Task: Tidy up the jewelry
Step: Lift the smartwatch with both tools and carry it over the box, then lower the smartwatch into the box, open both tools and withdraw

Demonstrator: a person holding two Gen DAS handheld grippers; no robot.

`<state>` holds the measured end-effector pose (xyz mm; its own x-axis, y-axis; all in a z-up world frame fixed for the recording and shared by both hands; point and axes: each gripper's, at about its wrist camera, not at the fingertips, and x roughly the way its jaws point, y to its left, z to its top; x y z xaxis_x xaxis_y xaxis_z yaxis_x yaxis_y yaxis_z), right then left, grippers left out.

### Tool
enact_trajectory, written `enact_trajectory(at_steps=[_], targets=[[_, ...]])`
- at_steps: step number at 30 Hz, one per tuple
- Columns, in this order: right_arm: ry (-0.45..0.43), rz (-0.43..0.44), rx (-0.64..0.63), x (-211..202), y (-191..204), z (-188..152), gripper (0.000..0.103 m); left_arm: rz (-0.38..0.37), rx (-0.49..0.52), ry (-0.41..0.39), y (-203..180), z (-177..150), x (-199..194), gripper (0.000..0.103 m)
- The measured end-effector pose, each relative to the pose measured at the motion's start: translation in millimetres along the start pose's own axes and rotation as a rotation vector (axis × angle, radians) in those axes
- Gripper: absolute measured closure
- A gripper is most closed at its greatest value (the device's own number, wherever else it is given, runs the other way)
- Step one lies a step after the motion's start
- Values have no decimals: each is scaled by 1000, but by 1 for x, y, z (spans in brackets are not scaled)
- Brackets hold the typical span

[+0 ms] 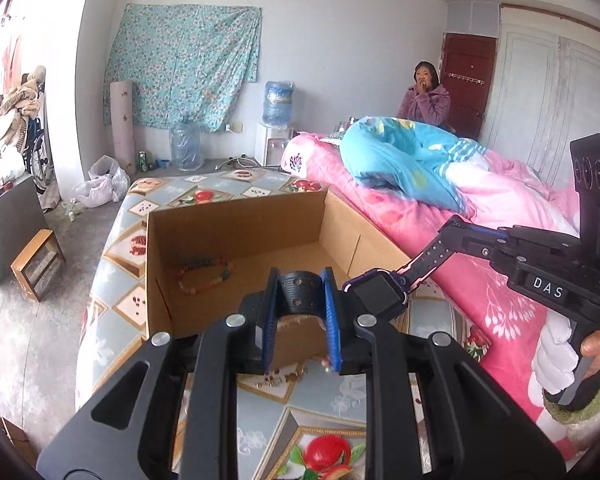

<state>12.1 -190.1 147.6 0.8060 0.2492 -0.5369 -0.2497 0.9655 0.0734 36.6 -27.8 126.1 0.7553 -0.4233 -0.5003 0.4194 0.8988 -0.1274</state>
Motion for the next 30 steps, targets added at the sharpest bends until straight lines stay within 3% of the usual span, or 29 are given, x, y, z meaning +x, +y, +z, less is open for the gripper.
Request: enact_trajectory(at_steps=[3, 8, 12, 17, 20, 23, 27, 30], targets=[[37, 14, -19, 32, -12, 28, 97, 3, -5, 32, 10, 30, 26, 84], [187, 32, -13, 107, -31, 58, 97, 1, -43, 222, 33, 58, 99, 84], [330, 11, -16, 172, -45, 66, 97, 16, -60, 403, 50, 56, 166, 84], [458, -37, -73, 234, -51, 63, 97, 49, -51, 569, 60, 53, 225, 84], [504, -52, -96, 258, -53, 63, 97, 85, -26, 609, 62, 55, 245, 83], [548, -59, -94, 274, -56, 65, 96, 117, 0, 649, 62, 58, 259, 72], [523, -80, -89, 274, -61, 71, 88, 138, 3, 639, 62, 60, 261, 52], [488, -77, -83, 269, -62, 75, 88, 134, -4, 630, 65, 61, 259, 52]])
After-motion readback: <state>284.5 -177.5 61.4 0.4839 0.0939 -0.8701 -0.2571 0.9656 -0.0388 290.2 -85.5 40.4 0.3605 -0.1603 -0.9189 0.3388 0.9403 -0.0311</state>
